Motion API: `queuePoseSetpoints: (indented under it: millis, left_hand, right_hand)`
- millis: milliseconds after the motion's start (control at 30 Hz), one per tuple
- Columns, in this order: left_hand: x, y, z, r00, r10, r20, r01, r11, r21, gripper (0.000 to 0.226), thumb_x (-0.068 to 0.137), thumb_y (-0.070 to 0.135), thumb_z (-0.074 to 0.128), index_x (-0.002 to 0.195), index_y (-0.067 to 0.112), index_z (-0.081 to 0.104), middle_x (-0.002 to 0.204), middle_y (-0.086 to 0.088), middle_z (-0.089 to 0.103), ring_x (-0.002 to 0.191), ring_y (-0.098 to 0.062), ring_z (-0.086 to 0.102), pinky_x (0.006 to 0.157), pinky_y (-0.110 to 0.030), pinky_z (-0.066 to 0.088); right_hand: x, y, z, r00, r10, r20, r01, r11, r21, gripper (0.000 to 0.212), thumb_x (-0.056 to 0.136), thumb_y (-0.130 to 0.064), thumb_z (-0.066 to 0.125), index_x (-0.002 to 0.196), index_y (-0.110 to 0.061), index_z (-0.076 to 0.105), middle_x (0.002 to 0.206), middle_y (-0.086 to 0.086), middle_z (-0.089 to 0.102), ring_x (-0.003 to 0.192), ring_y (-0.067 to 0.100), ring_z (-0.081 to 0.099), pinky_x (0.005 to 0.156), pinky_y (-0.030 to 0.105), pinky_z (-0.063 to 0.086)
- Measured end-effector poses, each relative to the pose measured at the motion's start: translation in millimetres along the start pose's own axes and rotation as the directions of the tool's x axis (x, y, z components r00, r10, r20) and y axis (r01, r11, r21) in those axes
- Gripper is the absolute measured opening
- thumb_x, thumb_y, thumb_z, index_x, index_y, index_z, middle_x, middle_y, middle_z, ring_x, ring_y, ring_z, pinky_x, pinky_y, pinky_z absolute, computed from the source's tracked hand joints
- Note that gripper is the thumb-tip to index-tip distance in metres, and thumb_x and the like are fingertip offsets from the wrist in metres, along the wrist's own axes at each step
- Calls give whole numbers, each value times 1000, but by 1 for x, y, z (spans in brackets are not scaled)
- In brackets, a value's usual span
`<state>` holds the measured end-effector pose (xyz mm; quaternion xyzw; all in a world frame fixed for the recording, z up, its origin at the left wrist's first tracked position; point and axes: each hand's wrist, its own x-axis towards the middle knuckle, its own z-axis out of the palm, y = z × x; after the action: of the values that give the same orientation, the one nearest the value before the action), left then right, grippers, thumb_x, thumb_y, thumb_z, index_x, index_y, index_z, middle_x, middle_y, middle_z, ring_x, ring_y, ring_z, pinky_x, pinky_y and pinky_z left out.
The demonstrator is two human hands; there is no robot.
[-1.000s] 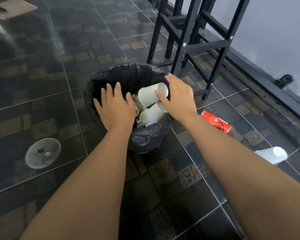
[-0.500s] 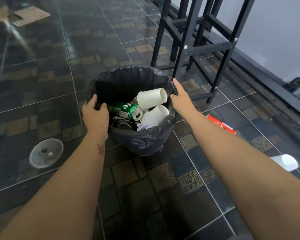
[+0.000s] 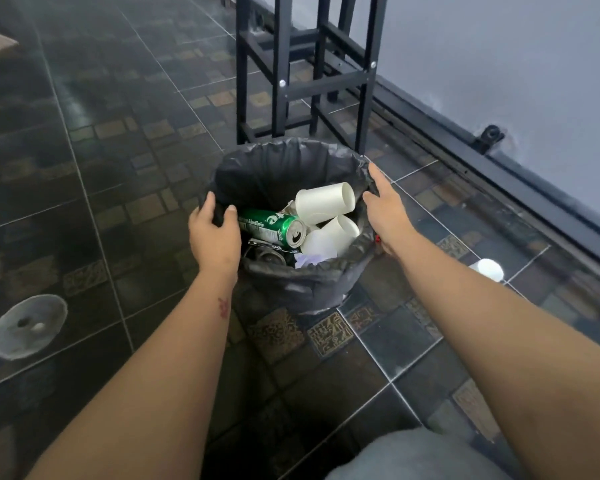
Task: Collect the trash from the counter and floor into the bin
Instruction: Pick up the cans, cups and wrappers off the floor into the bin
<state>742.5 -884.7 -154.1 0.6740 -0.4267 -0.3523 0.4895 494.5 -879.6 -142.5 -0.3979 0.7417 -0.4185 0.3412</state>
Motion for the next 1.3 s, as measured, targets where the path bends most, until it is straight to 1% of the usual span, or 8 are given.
queuePoseSetpoints:
  millis: [67,200,333,500,700,933,1167,1300]
  left_hand:
    - [-8,4,11,999,28,22,-29,999,46,51,96,30,59,145,20,48,154,-3,36,140,-16,35,109,-21,23]
    - [-11,11,13,994,94,48,-104,956,274,54,99,34,51,151,21,38,157,-5,28,140,-21,35,111,-32,29]
    - [-15,17,17,960,256,114,-267,709,652,56,100,40,43,152,19,33,162,-9,18,150,-26,13,120,-49,12]
    - [-39,28,41,879,369,301,-462,511,725,62,102,46,33,155,15,25,163,-7,19,150,-22,13,121,-46,5]
    - [-99,42,107,685,445,577,-728,408,550,61,103,44,29,154,11,26,161,-13,24,148,-27,20,119,-45,15]
    - [-159,38,200,310,503,807,-946,81,313,60,103,37,35,155,9,21,161,-11,22,150,-25,16,122,-43,10]
    - [-156,-17,272,464,146,874,-885,34,464,75,102,27,45,157,13,-4,165,-9,-3,151,-25,-5,122,-43,5]
    - [-135,-37,299,557,60,828,-830,7,558,83,96,14,53,157,17,-4,165,-9,-4,151,-27,-5,121,-47,6]
  right_hand:
    - [1,10,-13,1000,15,5,-14,999,-46,57,102,-18,36,150,-46,24,149,0,44,110,23,60,83,24,43]
    - [4,16,-20,997,18,79,-1,977,-212,55,102,-37,35,151,-48,12,155,0,35,119,28,53,98,38,37]
    - [5,17,-23,989,-32,144,69,963,-262,59,99,-48,33,152,-46,6,162,-9,17,143,24,32,113,43,27]
    - [-1,29,-43,989,-83,123,113,959,-261,60,99,-56,28,153,-42,6,163,-11,12,146,22,26,116,48,23]
    - [-10,81,-115,992,-125,-22,103,896,-432,62,101,-49,32,155,-29,11,162,-2,19,146,25,25,117,45,23]
    - [-6,148,-180,984,-147,-103,33,713,-701,63,100,-38,43,154,-16,20,161,8,21,147,27,24,119,44,21]
    - [11,193,-201,1000,-17,-22,-8,593,-805,77,93,-48,52,155,-26,12,164,5,6,149,26,14,119,47,16]
    - [24,211,-199,998,47,-48,-67,622,-780,67,93,-39,52,151,-27,21,161,6,16,139,34,33,110,47,34]
